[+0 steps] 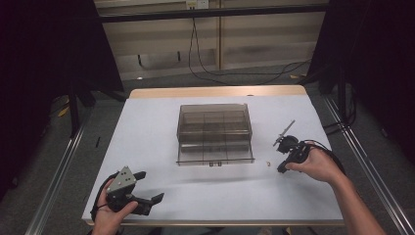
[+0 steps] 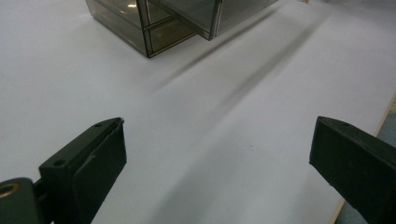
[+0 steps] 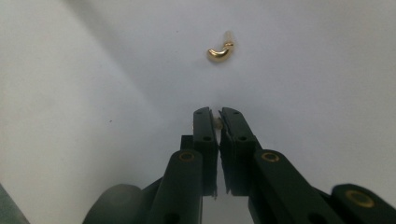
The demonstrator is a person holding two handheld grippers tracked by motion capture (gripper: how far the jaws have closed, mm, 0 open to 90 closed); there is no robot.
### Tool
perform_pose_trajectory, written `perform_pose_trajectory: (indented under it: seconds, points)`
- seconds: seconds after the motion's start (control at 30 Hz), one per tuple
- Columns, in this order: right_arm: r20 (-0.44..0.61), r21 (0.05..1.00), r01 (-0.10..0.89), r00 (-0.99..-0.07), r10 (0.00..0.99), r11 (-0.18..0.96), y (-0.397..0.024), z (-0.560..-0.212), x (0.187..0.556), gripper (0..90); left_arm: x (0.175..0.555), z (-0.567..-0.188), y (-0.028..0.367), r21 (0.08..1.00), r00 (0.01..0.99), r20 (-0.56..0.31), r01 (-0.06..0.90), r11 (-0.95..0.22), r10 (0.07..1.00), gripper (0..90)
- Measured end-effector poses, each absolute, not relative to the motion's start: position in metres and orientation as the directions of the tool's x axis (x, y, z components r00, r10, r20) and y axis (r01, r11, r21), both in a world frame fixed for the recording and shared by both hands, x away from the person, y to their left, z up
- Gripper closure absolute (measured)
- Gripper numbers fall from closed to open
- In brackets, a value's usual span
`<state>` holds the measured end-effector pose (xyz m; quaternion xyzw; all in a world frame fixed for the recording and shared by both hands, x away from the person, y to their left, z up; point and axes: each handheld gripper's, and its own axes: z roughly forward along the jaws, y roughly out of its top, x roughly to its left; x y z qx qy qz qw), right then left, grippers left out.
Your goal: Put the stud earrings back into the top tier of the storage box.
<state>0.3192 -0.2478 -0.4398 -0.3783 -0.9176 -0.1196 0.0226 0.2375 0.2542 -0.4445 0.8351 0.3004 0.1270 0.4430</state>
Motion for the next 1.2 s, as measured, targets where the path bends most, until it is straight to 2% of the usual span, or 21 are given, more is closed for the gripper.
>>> perform_pose_trajectory:
  seconds: [0.2,0.6,0.73,1.2]
  points:
    - [0.143,0.237,0.679,-0.732,0.667,0.695,-0.247,-0.436,0.318,85.5,0.241,-0.445,0.259,0.821,0.772,-0.091,0.416,-0.391,0.629,2.5]
    - [0.15,0.319,0.651,-0.752,0.642,0.688,-0.242,-0.414,0.313,85.6,0.241,-0.446,0.257,0.811,0.778,-0.075,0.412,-0.417,0.623,2.9]
    - [0.15,0.393,0.638,-0.754,0.639,0.662,-0.246,-0.405,0.314,85.6,0.241,-0.446,0.256,0.807,0.782,-0.074,0.412,-0.423,0.619,2.8]
    - [0.148,0.471,0.595,-0.781,0.606,0.652,-0.234,-0.377,0.313,85.7,0.241,-0.445,0.259,0.809,0.772,-0.07,0.414,-0.417,0.631,3.0]
